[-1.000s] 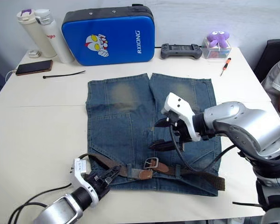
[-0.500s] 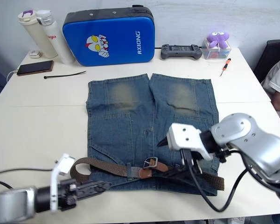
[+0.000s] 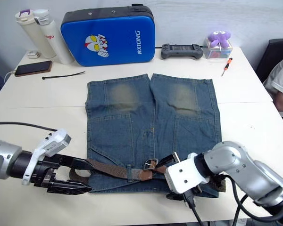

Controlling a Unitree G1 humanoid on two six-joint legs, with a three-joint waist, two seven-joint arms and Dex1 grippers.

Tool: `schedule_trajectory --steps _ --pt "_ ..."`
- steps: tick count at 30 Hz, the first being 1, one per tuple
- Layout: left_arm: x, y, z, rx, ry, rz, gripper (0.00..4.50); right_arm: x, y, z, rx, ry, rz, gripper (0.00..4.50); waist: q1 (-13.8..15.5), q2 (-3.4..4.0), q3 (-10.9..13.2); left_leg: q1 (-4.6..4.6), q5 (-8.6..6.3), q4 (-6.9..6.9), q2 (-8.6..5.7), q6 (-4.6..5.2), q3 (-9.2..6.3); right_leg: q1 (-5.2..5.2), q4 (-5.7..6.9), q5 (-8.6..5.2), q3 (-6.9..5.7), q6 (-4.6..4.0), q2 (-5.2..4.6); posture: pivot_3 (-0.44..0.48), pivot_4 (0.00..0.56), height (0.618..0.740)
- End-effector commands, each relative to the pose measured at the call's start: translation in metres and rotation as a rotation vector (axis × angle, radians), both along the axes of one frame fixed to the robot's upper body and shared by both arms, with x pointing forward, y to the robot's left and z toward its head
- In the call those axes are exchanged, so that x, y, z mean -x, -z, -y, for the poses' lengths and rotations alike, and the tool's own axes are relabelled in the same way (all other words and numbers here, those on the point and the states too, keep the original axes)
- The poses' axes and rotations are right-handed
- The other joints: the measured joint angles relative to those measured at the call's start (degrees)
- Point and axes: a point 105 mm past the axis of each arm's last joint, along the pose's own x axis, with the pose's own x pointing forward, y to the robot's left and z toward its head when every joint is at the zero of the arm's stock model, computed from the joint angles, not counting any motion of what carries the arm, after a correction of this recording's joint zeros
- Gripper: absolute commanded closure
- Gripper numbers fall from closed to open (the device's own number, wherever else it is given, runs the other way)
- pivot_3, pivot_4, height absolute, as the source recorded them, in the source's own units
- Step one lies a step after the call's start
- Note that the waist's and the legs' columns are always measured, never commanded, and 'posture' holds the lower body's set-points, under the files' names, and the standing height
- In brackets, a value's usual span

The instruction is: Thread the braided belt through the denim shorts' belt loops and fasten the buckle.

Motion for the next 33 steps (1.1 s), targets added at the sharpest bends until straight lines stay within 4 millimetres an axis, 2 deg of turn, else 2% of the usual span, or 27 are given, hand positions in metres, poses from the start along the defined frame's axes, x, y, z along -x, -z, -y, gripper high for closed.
schedule_trajectory --steps 1,3,8,12,18,33 --pt "-0.003 -0.001 0.001 -0.058 0.111 0.082 0.01 0.007 0.001 -0.004 -0.017 -0.032 0.038 0.26 0.02 0.0 0.0 0.0 0.0 0.02 -0.01 0.0 0.01 0.0 0.03 0.0 0.01 0.0 0.0 0.0 0.15 0.74" --pt "-0.005 0.002 0.0 -0.081 0.139 0.095 0.0 0.009 0.003 -0.004 -0.021 -0.025 0.034 0.85 -0.04 0.0 0.0 0.0 0.0 0.04 -0.01 0.0 0.01 -0.02 0.08 0.0 0.02 0.0 0.0 0.0 0.15 0.74" --pt "-0.015 0.007 0.001 -0.093 0.157 0.12 0.0 0.002 0.007 -0.013 -0.04 -0.008 0.085 3.44 -0.03 -0.02 0.0 -0.04 0.03 0.07 0.0 -0.03 0.05 -0.16 0.28 0.0 0.09 0.0 0.03 0.0 0.15 0.74" --pt "-0.013 0.008 0.005 -0.094 0.196 0.126 0.0 -0.004 0.003 -0.023 -0.063 -0.011 0.115 3.44 -0.09 -0.05 -0.02 -0.22 0.05 0.24 -0.01 -0.07 0.11 -0.43 0.81 0.0 0.18 0.0 0.04 0.0 0.15 0.74" --pt "-0.003 0.014 0.006 -0.088 0.271 0.135 0.0 -0.008 -0.001 -0.027 -0.065 -0.028 0.153 3.44 -0.04 -0.05 -0.02 -0.22 0.05 0.39 -0.01 -0.07 0.11 -0.44 0.9 0.0 0.18 0.0 0.04 0.0 0.15 0.74" --pt "-0.007 0.021 0.011 -0.068 0.228 0.163 0.0 -0.024 0.005 -0.03 -0.04 -0.012 0.182 3.44 -0.1 -0.05 -0.02 -0.21 0.05 0.7 0.0 -0.06 0.11 -0.42 1.1 0.0 0.19 0.0 0.04 0.0 0.15 0.74"
